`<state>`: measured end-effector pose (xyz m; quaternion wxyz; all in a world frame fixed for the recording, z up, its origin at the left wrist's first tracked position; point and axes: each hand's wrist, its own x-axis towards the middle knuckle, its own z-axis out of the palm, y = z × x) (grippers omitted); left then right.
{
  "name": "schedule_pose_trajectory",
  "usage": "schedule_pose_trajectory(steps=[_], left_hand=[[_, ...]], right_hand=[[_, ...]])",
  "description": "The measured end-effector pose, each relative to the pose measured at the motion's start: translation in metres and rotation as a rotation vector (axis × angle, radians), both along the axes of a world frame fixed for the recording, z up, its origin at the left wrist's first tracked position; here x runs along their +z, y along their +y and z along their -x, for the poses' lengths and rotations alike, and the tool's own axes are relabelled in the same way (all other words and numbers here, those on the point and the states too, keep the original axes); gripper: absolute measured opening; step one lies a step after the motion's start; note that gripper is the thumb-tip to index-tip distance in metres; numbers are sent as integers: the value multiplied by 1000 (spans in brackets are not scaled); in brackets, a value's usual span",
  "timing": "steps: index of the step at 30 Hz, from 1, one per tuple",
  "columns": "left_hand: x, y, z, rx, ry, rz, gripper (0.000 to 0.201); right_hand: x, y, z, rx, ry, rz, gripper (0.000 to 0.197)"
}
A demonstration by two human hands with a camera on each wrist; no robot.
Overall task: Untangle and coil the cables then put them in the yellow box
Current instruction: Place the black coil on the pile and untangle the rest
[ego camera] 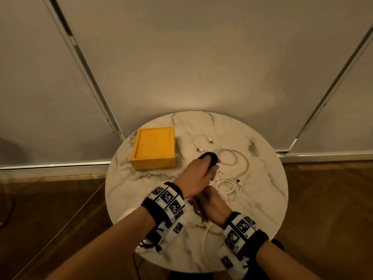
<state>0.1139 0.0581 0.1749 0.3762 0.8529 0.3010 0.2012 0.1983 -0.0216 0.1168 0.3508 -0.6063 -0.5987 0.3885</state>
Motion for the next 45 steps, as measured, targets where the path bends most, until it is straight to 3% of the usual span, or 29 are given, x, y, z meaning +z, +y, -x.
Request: schedule_pose_trajectory(steps=[3, 6, 10, 12, 15, 17, 19, 21, 25, 29, 33, 37, 41, 45], left_hand=[[-18, 6, 11, 22, 172, -149, 22], [-33, -2, 20, -16, 399, -230, 23], [-41, -11, 32, -74, 379, -162, 29], [-42, -14, 34, -55, 280, 90, 31], [-38, -17, 40, 6, -32, 688, 23], [-35, -20, 45, -38, -187, 911, 20], [-33, -21, 49, -115, -271, 1041, 19], [-33, -22, 53, -203, -339, 1120, 19], [-37, -24, 60, -259, -521, 1245, 23], [-44, -28, 62, -166, -591, 1226, 31], [-46, -33, 57, -38, -612, 1194, 12], [-41, -34, 50, 81, -540, 1031, 13], [-49, -29, 56, 202, -413, 840, 14], [-53, -33, 60, 252, -294, 763, 16]], right_hand=[[13, -4, -11, 118, -105, 112, 34], [15, -9, -25, 187, -197, 35, 26], [8, -7, -42, 159, -213, -44, 24], [7, -6, -42, 95, -198, -95, 28], [9, -4, -41, -55, -108, -145, 33], [10, -5, -39, -41, -6, -110, 35], [12, -7, -36, 78, 163, -47, 44], [16, -8, -33, 155, 357, -12, 36], [26, -7, -33, 125, 519, 66, 25], [28, -2, -39, 94, 525, 113, 26], [24, 0, -38, 81, 593, 126, 22], [16, 1, -38, 35, 705, 118, 23], [8, 0, -46, -15, 591, 103, 28], [2, -4, -43, -8, 473, 111, 28]])
